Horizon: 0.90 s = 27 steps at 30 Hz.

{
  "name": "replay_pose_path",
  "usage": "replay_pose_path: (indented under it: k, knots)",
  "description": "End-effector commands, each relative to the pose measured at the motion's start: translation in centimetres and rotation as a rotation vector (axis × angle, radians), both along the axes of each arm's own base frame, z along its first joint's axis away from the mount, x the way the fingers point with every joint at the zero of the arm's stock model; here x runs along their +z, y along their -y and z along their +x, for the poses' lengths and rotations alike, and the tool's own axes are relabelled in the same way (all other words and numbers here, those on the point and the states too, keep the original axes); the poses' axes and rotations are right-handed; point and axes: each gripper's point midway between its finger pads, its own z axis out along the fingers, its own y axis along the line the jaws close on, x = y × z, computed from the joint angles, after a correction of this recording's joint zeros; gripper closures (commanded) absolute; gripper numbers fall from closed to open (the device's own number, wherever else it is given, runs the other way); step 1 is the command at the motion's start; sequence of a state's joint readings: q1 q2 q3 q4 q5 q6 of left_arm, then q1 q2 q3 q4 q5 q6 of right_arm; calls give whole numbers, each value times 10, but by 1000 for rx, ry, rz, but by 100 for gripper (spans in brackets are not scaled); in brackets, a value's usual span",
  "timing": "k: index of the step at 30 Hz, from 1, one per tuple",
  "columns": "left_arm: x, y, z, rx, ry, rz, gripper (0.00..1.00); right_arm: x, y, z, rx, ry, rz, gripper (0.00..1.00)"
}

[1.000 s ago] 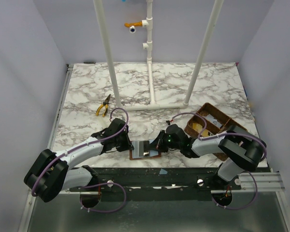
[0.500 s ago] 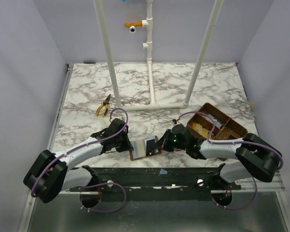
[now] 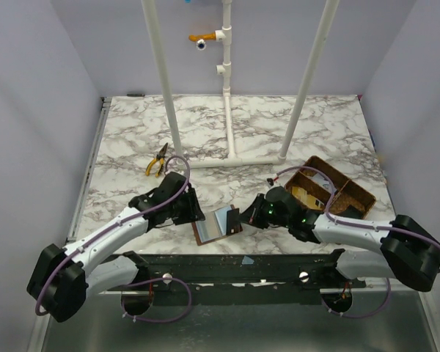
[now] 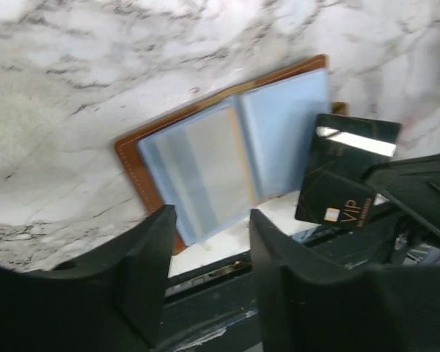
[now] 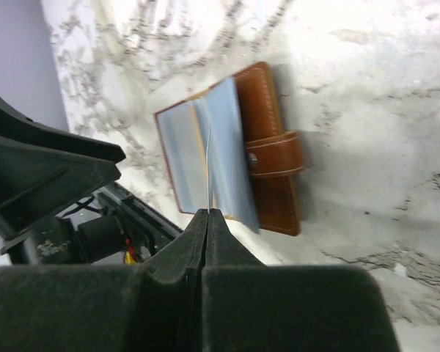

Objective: Take the credit cards out of the card holder
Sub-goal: Place the credit card in the storage box.

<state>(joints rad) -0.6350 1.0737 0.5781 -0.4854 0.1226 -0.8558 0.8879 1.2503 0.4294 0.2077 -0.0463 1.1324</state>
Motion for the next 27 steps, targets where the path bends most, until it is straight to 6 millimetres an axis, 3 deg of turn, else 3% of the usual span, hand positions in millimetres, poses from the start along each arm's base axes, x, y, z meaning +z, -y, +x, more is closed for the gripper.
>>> replay_pose_path:
  k: [1,6,11,21,27]
  knots:
    - [45,15,4,-77,87,-110,47,35,-6,8,-5,51,54,99]
    - [84,45,-3,-169,122,-353,40,82,-16,6,21,88,175,99]
    - [122,60,-6,-220,177,-545,37,120,-23,1,54,119,267,99]
    - [153,73,-17,-299,192,-763,41,154,-33,-7,106,129,389,99]
    - [157,73,-21,-306,170,-839,56,164,-32,-8,107,140,420,99]
